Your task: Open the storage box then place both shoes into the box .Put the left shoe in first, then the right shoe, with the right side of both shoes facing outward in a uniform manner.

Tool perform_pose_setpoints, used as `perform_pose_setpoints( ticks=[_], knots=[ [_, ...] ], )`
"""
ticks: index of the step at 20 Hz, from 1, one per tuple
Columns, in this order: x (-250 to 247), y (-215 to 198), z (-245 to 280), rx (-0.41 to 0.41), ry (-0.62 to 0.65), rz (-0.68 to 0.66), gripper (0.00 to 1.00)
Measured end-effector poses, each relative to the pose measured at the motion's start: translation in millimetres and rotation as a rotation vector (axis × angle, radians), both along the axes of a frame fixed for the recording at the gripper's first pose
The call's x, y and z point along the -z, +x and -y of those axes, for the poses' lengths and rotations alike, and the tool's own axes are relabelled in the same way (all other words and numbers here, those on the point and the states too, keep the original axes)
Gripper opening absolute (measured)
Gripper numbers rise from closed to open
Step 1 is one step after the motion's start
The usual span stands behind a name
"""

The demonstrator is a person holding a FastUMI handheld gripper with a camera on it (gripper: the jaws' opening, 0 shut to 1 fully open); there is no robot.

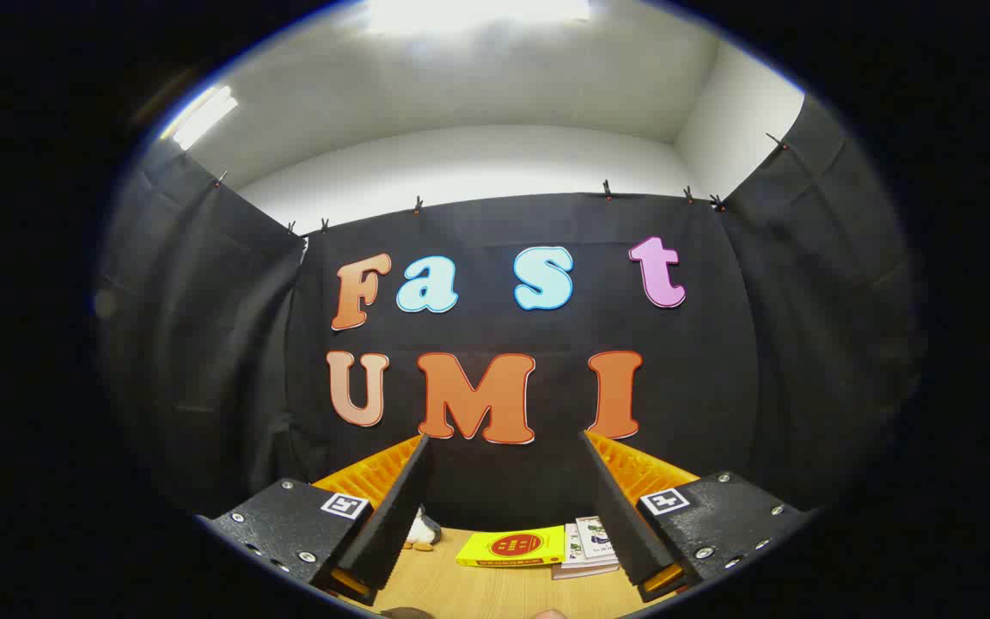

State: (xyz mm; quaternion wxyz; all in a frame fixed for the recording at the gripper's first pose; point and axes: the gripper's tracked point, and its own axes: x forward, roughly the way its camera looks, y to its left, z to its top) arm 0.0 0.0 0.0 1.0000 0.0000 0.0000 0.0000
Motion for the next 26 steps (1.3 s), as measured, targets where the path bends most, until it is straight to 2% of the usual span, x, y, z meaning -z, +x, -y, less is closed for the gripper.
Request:
perform_pose_setpoints(
  ticks=[9, 14, 19, 26],
  knots=[
    [0, -3, 4, 0.004, 0.0, -0.006, 0.99],
    [-4, -21, 32, 0.003, 0.002, -0.005, 0.99],
    [19, -19, 24, -0.045, 0.045, -0.065, 0.99],
    [73, -25, -10, -0.163, 0.128, -0.212, 0.99]
  ],
)
